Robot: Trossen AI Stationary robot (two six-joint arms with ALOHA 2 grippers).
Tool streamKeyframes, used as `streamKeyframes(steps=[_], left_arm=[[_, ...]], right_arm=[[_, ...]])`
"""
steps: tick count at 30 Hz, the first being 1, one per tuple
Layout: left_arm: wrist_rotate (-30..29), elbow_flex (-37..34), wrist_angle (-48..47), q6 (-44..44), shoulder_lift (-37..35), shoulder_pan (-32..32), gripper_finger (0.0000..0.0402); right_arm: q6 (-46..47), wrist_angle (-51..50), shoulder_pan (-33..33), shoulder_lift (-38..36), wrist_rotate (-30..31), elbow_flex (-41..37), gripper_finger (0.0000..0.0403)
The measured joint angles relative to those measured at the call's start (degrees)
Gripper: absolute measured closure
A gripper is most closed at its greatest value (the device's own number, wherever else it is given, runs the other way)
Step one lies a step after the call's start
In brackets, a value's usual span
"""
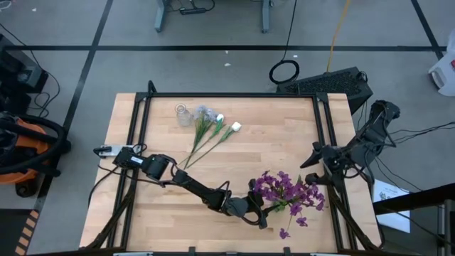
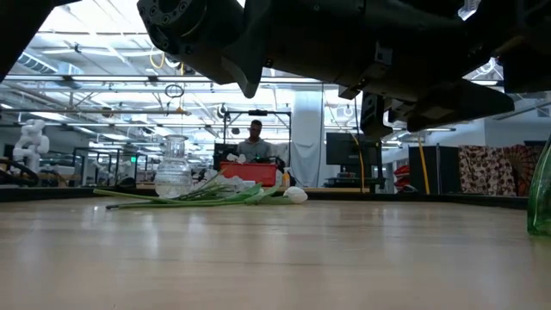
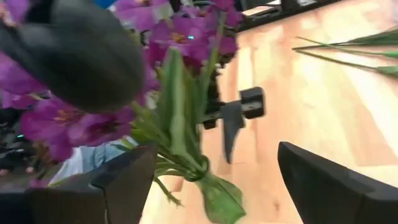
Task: Sort flowers into vase by color
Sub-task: Put the left white tulip into the transparent vase
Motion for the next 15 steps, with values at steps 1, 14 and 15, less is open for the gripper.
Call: streamKeyframes(steps=[1,14,15], left_arm=[[0.05,0.00,0.02,0.31,-0.07,0.00,0.0185],[5.35,0.00,-0.18,-0.79,-0.30,1.01,0.0185],[4.96,0.00,-0.64,-1.49,-0.34,1.33,0.0185]], right_arm=[[0.06,-0.65,0.02,-0.48,0.88,0.00,0.0079],[0.06,-9.19,0.00,-4.78,15.29,0.07,0.0090],[1.22,-10.45,0.00,-4.76,15.86,0.07,0.0090]])
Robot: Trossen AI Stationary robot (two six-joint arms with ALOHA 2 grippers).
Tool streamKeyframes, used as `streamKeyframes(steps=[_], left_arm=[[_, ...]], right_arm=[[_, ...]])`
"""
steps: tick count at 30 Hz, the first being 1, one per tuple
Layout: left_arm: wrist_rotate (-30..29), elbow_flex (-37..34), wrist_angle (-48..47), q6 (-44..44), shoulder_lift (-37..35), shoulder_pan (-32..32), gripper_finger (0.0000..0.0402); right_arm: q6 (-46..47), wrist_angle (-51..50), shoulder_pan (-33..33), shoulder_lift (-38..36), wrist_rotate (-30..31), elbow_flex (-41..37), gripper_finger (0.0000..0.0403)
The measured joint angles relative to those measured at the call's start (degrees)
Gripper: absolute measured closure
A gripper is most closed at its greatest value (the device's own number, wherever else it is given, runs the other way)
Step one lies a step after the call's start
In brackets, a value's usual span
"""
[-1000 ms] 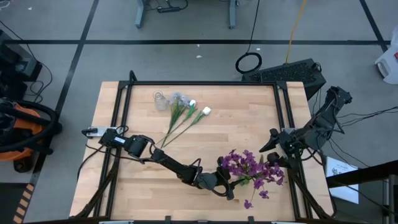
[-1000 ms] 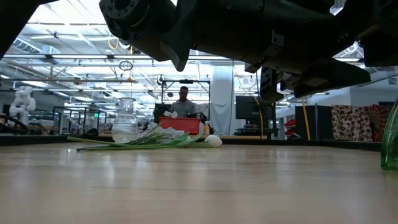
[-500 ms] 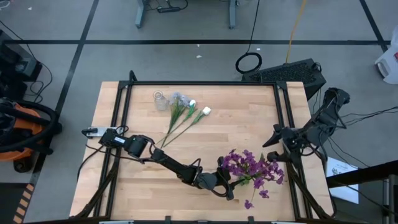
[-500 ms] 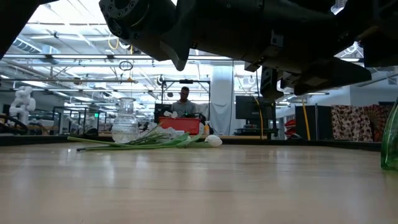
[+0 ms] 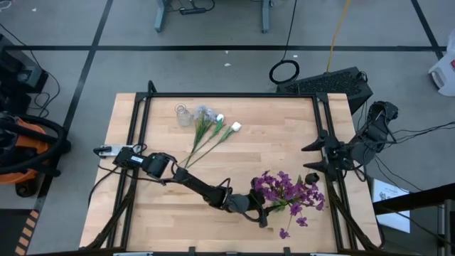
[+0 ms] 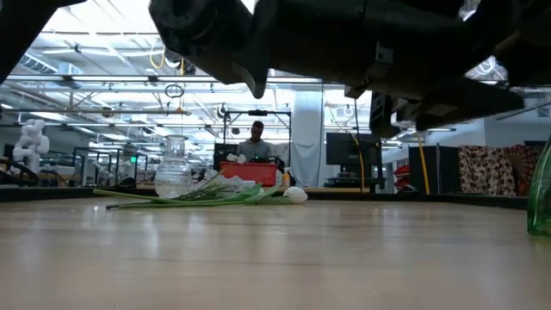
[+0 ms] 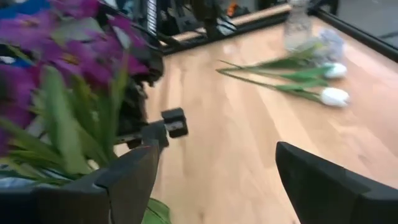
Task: Sort flowers into vase by color
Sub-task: Put the left white tulip into the transparent vase
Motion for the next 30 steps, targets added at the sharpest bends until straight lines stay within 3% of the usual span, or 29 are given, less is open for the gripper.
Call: streamKeyframes(steps=[8,12,18,23,30], left_arm=[[-0.30,0.00,-2.54,-1.17,0.00,0.98,0.0185],[-0.16,0.00,-3.43,-1.06,-0.77,0.31,0.0185],[-0.87,-0.02,-18.73,-1.79,-6.10,-1.74,0.0185],[-5.93,0.00,-35.57,-4.49,-12.09,-4.63,0.0185],[-12.56,0.02,-55.51,-12.05,-17.16,-7.81,0.0185]], right_arm=[[9.18,-7.71,0.00,1.07,1.14,0.00,0.0090],[10.60,-9.03,-0.04,2.89,5.23,-0.19,0.0090],[8.96,-6.42,-0.04,4.53,9.08,-2.29,0.0100],[7.40,-0.98,-0.04,4.51,13.05,-4.52,0.0156],[11.71,0.69,-0.04,4.46,22.51,-10.99,0.0281]])
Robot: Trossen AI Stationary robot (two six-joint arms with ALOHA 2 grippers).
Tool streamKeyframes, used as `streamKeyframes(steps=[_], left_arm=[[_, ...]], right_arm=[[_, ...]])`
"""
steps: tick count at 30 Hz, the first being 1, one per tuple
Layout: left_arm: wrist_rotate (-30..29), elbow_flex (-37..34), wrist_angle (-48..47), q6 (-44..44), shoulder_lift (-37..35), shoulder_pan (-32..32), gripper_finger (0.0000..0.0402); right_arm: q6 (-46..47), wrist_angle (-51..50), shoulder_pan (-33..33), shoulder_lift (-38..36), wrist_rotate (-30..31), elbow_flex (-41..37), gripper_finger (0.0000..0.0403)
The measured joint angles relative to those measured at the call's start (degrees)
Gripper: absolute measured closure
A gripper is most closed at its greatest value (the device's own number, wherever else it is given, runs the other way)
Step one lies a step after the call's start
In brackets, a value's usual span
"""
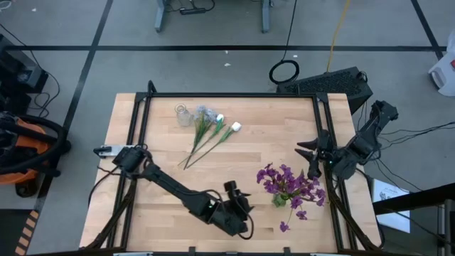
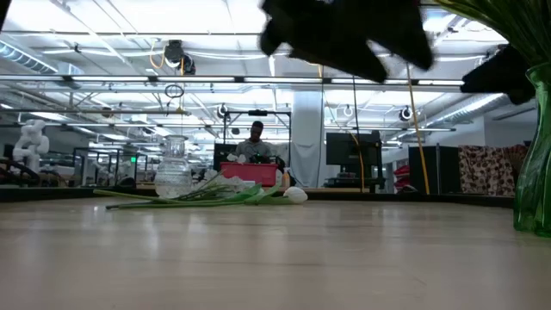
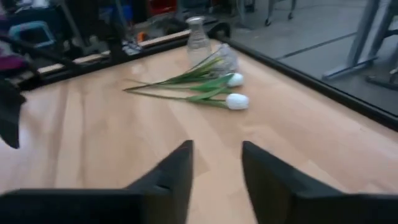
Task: Sort flowers into vase by color
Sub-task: Put the left white tulip into the transparent vase
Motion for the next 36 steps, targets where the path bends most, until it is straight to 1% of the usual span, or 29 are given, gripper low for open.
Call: streamKeyframes(steps=[4,6,8,11,16,18,23,27,29,31,33,36], left_arm=[[-2.69,-0.02,-8.15,-4.22,-1.13,-0.94,0.0185],[-3.20,-0.02,-11.25,-5.65,-1.60,-1.19,0.0185],[-3.65,-0.01,-14.51,-7.23,-1.66,-1.19,0.0185],[-5.58,-0.02,-19.87,-8.67,-1.74,-1.06,0.0185],[-7.76,-0.02,-27.38,-8.47,-1.97,0.73,0.0185],[-8.44,-0.02,-29.11,-7.52,-1.97,1.84,0.0185],[-8.33,-0.02,-26.94,1.34,-1.95,5.76,0.0185],[-4.07,-0.25,-24.92,8.12,-1.95,10.24,0.0185],[-2.72,-1.53,-25.41,9.32,-2.24,12.18,0.0185],[-2.53,-3.81,-28.59,8.76,-3.29,13.66,0.0185],[-2.36,-6.67,-29.52,6.53,-5.36,14.64,0.0185],[-2.03,-13.00,-30.99,1.35,-10.22,15.36,0.0185]], right_arm=[[-0.09,4.86,0.00,0.03,1.42,-4.63,0.0352],[-2.53,9.05,0.00,0.00,1.51,-7.00,0.0380],[-6.15,14.19,0.00,0.02,1.28,-9.40,0.0396],[-11.66,21.42,-0.04,0.02,0.05,-12.50,0.0396],[-17.90,29.06,-0.17,-0.02,-0.27,-15.74,0.0401],[-20.47,30.59,-0.79,-0.02,-1.25,-16.22,0.0401],[-28.25,32.07,-4.40,-0.07,-5.78,-17.12,0.0402],[-33.07,32.05,-8.84,-0.09,-6.79,-17.34,0.0402],[-34.89,32.07,-11.15,-0.27,-8.70,-17.34,0.0402],[-36.08,32.23,-13.37,-0.39,-10.95,-17.34,0.0403],[-37.21,32.47,-15.41,-0.39,-12.98,-17.32,0.0403],[-38.93,33.18,-18.53,-0.48,-15.32,-17.30,0.0403]])
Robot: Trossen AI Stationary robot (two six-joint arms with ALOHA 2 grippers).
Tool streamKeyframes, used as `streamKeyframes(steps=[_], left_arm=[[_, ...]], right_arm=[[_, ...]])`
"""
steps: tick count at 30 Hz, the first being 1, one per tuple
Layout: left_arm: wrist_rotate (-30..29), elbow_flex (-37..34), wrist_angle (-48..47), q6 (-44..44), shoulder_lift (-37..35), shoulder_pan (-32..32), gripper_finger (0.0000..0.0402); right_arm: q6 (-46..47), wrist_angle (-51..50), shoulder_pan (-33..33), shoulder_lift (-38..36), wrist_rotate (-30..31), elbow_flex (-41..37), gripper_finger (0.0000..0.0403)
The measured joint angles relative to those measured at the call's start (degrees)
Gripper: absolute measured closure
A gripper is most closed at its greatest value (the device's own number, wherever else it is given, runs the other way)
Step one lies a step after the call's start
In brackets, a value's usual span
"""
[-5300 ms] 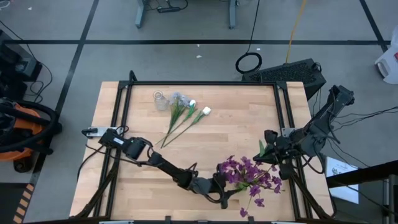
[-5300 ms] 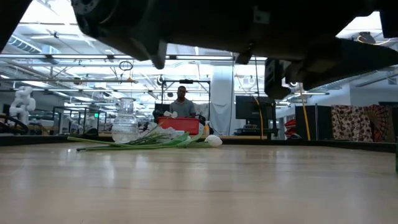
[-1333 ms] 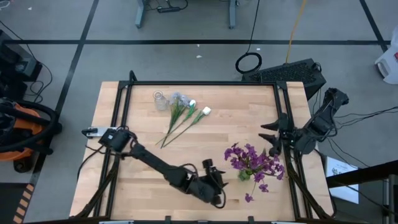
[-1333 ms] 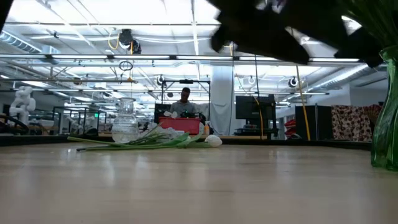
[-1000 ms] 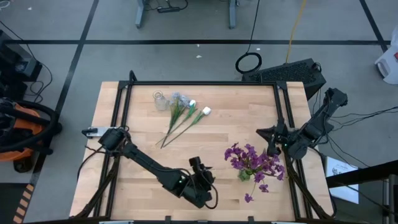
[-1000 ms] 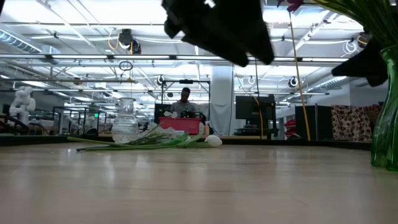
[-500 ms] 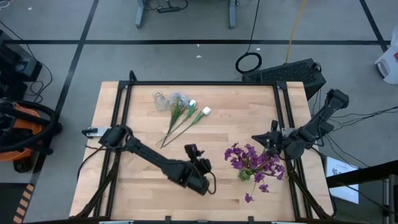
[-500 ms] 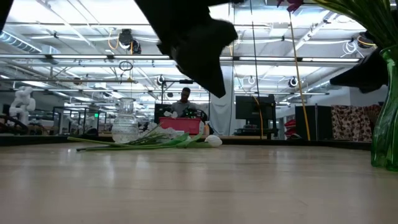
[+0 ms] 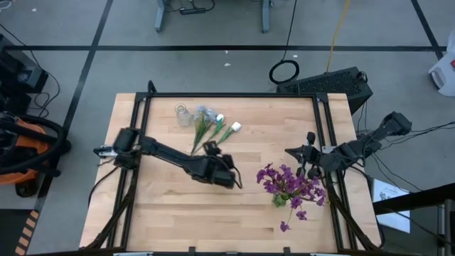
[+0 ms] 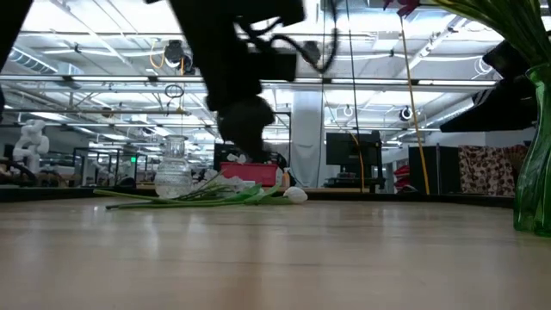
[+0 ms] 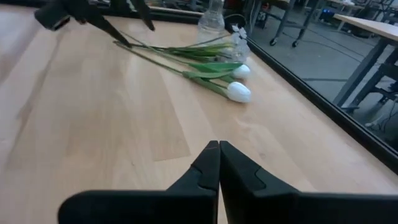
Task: Sort flowers into vase by color
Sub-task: Put the left white tulip into the transparent vase
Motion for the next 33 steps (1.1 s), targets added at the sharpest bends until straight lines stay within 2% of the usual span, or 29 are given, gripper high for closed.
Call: streamKeyframes(steps=[3,6,10,13,17,22,25,29,31,33], left_arm=[[0.08,-7.73,0.52,-6.96,-5.50,-0.66,0.0185],[-1.24,-14.95,5.30,-13.06,-11.39,-2.75,0.0185],[-5.91,-22.73,10.15,-18.06,-16.23,-6.04,0.0185],[-11.50,-26.15,11.63,-20.78,-17.67,-7.89,0.0185],[-15.90,-28.03,10.72,-24.05,-17.78,-8.71,0.0185],[-16.99,-27.98,11.32,-15.57,-17.82,-7.48,0.0185],[-17.02,-27.85,13.72,-16.48,-17.82,-6.30,0.0185],[-16.53,-27.83,18.57,-10.56,-17.82,-4.78,0.0185],[-14.98,-27.83,19.91,-6.45,-17.82,-3.56,0.0185],[-10.46,-27.81,20.60,-3.16,-17.82,-1.28,0.0185]], right_arm=[[-2.35,3.30,-2.76,-0.14,-2.37,-0.01,0.0403],[-6.07,7.74,-5.24,-0.41,-6.87,0.00,0.0403],[-8.21,11.54,-8.13,-0.38,-8.97,0.02,0.0403],[-8.30,11.78,-9.55,-0.33,-9.39,0.02,0.0403],[-6.18,11.72,-10.56,-0.33,-12.14,0.02,0.0402],[-3.76,11.44,-10.71,-0.31,-13.32,0.02,0.0402],[-2.96,11.21,-10.71,-0.31,-13.32,0.02,0.0402],[-2.68,10.15,-10.71,-0.33,-13.34,0.02,0.0402],[-2.94,9.52,-10.71,-0.33,-13.33,0.02,0.0402],[-3.80,8.93,-10.71,-0.32,-13.15,0.02,0.0402]])
